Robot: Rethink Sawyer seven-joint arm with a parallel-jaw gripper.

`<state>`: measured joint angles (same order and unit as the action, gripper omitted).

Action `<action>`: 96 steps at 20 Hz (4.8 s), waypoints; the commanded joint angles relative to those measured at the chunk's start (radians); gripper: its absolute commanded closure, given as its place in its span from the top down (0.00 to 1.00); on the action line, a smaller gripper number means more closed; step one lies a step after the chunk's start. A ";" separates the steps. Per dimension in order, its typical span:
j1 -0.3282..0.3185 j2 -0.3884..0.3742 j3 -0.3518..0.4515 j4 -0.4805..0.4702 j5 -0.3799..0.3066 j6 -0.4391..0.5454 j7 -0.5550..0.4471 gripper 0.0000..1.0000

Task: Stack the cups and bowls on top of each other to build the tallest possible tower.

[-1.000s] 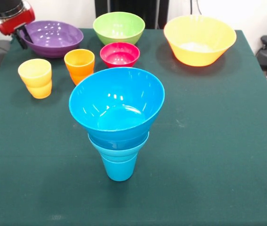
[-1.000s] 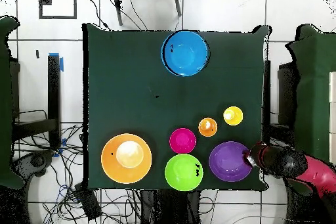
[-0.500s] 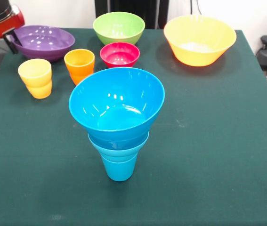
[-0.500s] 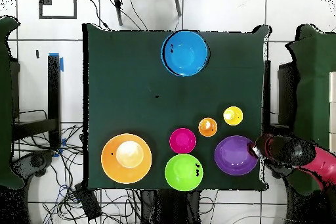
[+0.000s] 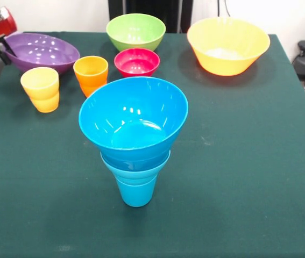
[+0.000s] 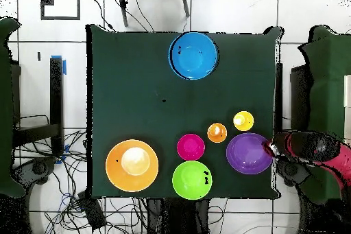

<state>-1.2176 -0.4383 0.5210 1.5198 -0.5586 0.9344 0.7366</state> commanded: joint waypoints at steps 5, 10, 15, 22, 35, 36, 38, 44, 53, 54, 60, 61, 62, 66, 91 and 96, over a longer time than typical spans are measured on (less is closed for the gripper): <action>0.160 0.036 0.029 -0.247 0.057 0.313 -0.055 0.00; 0.203 0.033 0.006 -0.325 0.034 0.425 -0.053 0.00; 0.212 -0.007 -0.011 -0.348 0.018 0.498 -0.052 0.00; 0.216 -0.053 -0.030 -0.350 -0.001 0.554 -0.046 0.00; 0.244 -0.117 -0.029 -0.274 0.045 0.602 0.007 0.00; 0.248 -0.110 -0.025 -0.276 0.059 0.614 0.019 0.00; 0.256 -0.091 -0.011 -0.282 0.087 0.625 0.036 0.00; 0.260 -0.071 0.022 -0.289 0.182 0.625 0.057 0.00; 0.284 -0.030 0.014 -0.346 0.257 0.639 0.063 0.00; 0.289 -0.023 0.012 -0.358 0.261 0.645 0.065 0.00; 0.338 0.012 0.010 -0.449 0.279 0.715 0.086 0.00; 0.353 0.020 0.011 -0.466 0.280 0.722 0.095 0.00; 0.364 0.023 0.009 -0.473 0.281 0.724 0.103 0.00; 0.416 0.030 0.000 -0.503 0.289 0.732 0.144 0.00; 0.711 0.233 0.059 -1.162 0.229 1.107 0.289 0.00; 0.696 0.194 0.028 -1.125 0.260 1.129 0.292 0.00</action>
<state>-0.5128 -0.2214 0.5246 0.4730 -0.2648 1.9661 0.7982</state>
